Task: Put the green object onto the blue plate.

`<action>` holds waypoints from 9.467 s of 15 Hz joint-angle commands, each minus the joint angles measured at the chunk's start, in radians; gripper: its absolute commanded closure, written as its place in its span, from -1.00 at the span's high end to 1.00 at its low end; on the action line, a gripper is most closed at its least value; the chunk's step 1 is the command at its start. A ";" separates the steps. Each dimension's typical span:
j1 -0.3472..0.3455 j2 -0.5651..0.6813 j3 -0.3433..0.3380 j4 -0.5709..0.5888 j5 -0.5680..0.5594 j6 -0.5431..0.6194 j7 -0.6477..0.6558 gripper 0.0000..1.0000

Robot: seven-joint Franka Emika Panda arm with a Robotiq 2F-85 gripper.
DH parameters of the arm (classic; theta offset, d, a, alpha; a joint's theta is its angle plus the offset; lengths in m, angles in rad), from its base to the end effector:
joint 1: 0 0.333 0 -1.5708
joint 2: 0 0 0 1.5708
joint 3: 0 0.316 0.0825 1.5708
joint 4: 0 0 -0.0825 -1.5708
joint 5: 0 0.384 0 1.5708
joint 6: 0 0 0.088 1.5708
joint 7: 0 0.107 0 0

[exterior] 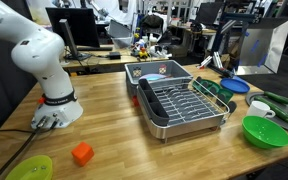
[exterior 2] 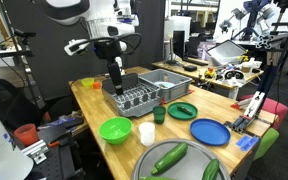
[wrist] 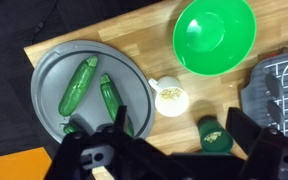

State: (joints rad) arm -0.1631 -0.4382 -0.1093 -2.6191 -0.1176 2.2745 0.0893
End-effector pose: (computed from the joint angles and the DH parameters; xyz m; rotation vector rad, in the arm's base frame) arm 0.3852 -0.1097 0.4025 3.0534 -0.4328 0.1364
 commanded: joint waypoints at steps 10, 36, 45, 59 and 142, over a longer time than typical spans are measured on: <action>-0.009 0.234 -0.040 0.073 -0.059 0.035 -0.113 1.00; -0.071 0.656 -0.065 0.246 0.107 0.420 -0.383 1.00; -0.130 0.757 -0.027 0.335 0.174 0.388 -0.537 1.00; -0.240 1.082 0.048 0.619 0.133 0.297 -0.644 1.00; -0.209 1.290 0.093 1.315 0.150 -0.081 -0.600 -0.16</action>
State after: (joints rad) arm -0.3697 0.8492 -0.0179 -1.3103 0.0335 2.1970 -0.5102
